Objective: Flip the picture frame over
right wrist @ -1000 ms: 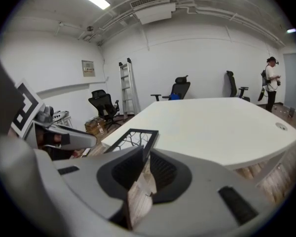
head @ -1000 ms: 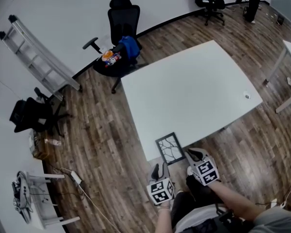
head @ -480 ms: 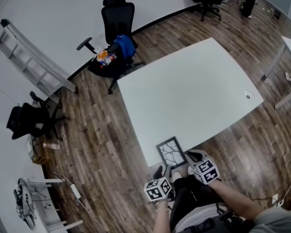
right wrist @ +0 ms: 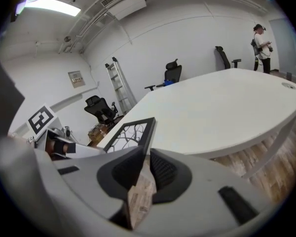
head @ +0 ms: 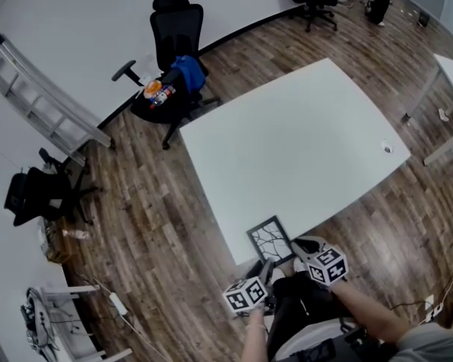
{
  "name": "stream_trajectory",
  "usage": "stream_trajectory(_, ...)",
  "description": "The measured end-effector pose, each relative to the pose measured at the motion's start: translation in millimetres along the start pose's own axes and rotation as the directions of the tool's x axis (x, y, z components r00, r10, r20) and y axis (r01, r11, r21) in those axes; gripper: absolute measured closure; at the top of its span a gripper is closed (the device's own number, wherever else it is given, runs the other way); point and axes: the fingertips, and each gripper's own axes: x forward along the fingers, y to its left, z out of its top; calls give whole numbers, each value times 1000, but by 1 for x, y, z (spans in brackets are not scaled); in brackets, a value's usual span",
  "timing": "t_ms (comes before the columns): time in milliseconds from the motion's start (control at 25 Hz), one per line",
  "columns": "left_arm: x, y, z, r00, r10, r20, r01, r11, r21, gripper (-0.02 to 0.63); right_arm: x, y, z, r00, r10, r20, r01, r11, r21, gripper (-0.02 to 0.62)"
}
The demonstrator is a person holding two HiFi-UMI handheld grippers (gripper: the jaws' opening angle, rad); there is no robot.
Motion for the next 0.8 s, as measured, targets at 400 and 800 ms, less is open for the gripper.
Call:
stream_trajectory(400,-5,1,7,999,-11,-33,9,999,-51,525,-2,6,3,998,49,30,-51,998,48,545)
stream_trajectory(800,-3,4,6,997,-48,-68,41,994,-97,525,-2,18,-21,955,297,-22,-285,932,223,457)
